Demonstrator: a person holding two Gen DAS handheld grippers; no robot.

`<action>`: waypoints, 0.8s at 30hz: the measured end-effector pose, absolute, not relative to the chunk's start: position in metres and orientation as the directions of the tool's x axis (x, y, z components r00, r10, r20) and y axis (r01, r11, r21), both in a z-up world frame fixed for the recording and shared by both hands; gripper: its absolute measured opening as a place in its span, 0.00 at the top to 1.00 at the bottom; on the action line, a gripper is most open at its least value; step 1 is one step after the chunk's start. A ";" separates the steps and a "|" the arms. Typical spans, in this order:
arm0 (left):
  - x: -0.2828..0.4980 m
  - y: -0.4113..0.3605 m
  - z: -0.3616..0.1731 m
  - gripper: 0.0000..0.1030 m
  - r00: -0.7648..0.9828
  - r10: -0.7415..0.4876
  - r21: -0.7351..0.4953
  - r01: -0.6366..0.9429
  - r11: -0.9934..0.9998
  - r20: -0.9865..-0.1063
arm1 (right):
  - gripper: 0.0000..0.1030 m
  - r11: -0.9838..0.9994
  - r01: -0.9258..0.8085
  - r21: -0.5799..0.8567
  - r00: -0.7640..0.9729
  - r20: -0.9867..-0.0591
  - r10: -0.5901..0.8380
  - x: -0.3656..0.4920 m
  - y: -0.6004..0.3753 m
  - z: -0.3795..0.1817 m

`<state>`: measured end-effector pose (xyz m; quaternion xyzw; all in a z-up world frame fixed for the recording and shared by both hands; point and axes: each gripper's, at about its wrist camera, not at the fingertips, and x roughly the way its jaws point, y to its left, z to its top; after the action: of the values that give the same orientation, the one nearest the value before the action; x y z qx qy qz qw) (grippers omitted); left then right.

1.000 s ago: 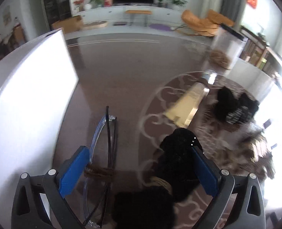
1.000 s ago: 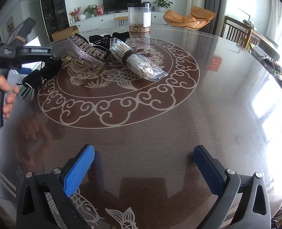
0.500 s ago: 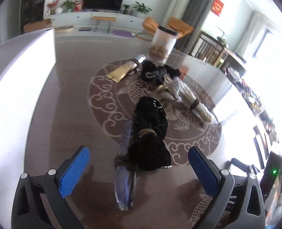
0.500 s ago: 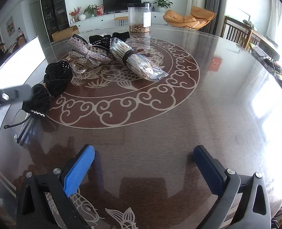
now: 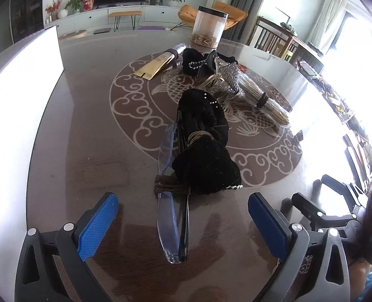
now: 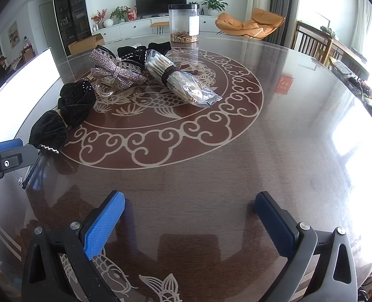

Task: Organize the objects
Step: 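Move the left tool over the blue-framed eyeglasses beneath the black fuzzy hat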

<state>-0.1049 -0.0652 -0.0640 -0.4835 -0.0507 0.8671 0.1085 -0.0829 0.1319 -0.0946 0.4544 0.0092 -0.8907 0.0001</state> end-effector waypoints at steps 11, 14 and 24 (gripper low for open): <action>-0.090 -0.059 -0.079 0.00 -0.519 0.148 -0.073 -0.163 -0.984 -0.842 | 0.00 -1.000 0.008 -0.016 -0.587 -0.810 0.009 -0.083 0.132 -0.095; -0.084 -0.052 -0.082 0.00 -0.529 0.100 0.000 -0.186 -0.983 -0.843 | 0.00 -1.000 0.008 -0.016 -0.587 -0.810 0.009 -0.083 0.132 -0.095; -0.075 -0.054 -0.082 0.00 -0.545 0.107 0.001 -0.194 -0.981 -0.832 | 0.00 -1.000 0.008 -0.017 -0.587 -0.809 0.009 -0.083 0.131 -0.095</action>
<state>-0.0747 -0.0536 -0.0819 -0.4694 0.0466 0.8776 0.0859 -0.0830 0.1313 -0.0955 0.4543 0.0092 -0.8908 -0.0003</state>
